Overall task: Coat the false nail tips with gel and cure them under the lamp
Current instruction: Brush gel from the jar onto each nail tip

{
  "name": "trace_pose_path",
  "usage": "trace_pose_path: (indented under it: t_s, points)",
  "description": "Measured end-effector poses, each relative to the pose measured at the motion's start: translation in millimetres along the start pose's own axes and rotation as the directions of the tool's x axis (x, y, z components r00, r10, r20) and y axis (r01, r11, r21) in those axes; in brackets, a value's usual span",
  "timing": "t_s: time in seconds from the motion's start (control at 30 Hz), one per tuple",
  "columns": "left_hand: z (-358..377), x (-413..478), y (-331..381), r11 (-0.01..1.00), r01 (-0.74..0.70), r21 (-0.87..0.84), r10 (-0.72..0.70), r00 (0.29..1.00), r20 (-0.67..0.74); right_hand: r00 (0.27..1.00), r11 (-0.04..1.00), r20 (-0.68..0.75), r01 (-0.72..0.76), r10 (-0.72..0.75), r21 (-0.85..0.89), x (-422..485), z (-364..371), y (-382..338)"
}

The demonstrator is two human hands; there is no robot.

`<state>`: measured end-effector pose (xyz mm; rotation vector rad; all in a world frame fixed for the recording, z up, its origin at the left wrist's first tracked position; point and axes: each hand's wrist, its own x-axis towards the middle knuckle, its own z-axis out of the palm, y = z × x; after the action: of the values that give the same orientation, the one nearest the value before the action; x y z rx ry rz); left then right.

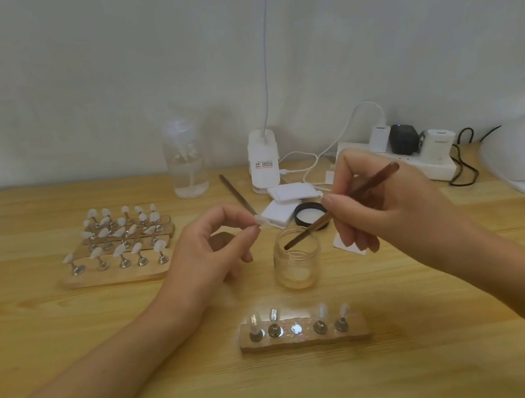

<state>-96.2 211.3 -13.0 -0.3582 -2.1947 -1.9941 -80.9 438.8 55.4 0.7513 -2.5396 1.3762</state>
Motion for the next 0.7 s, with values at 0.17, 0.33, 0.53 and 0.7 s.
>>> trace_pose_path:
  t_s: [0.17, 0.33, 0.53, 0.7]
  points:
    - [0, -1, 0, 1.000, -0.002, 0.005, 0.001, 1.000, 0.025, 0.999, 0.998, 0.009, -0.047, 0.047, -0.032, 1, 4, 7]
    - [0, 0, -1, 1.000, 0.012, 0.004, -0.012, 0.999, 0.041, 0.998, 0.998, 0.031, -0.054, 0.055, -0.036, 1, 7, 10]
    - [0, -1, 1, 1.000, 0.015, 0.008, -0.016, 0.999, 0.048, 0.997, 0.998, 0.044, -0.061, 0.062, -0.028, 0, 10, 12]
    - [0, -2, 3, 1.000, 0.014, 0.004, -0.014, 0.999, 0.038, 1.000, 0.999, -0.003, -0.013, 0.013, 0.042, 1, -3, 9]
